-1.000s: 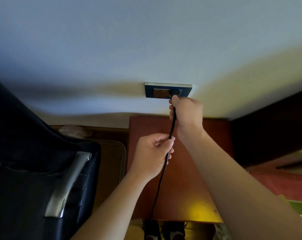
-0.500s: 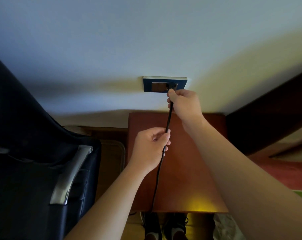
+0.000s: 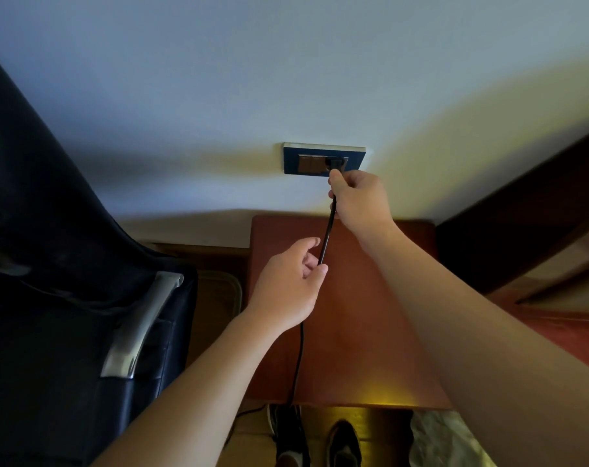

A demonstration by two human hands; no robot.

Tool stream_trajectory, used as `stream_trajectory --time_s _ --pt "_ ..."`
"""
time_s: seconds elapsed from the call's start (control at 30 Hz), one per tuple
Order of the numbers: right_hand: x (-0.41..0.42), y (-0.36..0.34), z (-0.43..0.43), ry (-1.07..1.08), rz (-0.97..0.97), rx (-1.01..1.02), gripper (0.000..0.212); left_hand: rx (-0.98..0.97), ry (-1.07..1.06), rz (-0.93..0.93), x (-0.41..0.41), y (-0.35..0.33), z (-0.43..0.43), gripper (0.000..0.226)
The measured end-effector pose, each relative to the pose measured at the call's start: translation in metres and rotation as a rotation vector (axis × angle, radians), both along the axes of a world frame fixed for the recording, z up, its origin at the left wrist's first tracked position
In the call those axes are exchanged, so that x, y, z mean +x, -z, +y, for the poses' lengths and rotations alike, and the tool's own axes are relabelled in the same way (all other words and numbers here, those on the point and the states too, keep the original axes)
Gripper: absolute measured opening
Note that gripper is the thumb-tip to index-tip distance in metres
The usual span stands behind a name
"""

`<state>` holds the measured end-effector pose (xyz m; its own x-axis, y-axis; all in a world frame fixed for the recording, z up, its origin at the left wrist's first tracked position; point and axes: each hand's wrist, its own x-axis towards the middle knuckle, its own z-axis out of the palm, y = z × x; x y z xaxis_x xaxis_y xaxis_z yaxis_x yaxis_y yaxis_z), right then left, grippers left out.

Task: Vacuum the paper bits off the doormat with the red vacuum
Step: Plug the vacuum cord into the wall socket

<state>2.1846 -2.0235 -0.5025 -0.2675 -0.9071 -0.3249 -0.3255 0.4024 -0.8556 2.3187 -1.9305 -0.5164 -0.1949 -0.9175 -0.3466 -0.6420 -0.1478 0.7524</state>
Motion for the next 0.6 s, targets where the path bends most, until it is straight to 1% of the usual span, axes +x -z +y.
stream_trajectory --time_s 0.07,0.17,0.27,0.37,0.5,0.6 --pt "0.000 0.000 0.000 -0.001 0.007 -0.004 0.034 -0.005 0.057 -0.063 0.001 0.000 0.001 0.051" --pt "0.000 0.001 0.000 -0.017 0.007 -0.012 0.033 -0.019 0.199 -0.266 0.004 -0.003 0.003 0.056" --pt "0.000 0.004 -0.001 -0.049 0.040 -0.022 0.039 -0.037 0.280 -0.441 0.008 -0.004 0.008 0.058" --pt "-0.001 0.006 -0.002 -0.078 0.103 -0.032 0.043 -0.058 0.276 -0.500 0.009 -0.006 0.015 0.058" --pt "-0.006 0.004 0.002 -0.136 0.174 -0.049 0.037 -0.081 0.269 -0.545 0.010 -0.011 0.025 0.057" --pt "-0.013 0.000 0.014 -0.212 0.242 -0.070 0.038 -0.073 0.264 -0.585 0.010 -0.012 0.033 0.058"
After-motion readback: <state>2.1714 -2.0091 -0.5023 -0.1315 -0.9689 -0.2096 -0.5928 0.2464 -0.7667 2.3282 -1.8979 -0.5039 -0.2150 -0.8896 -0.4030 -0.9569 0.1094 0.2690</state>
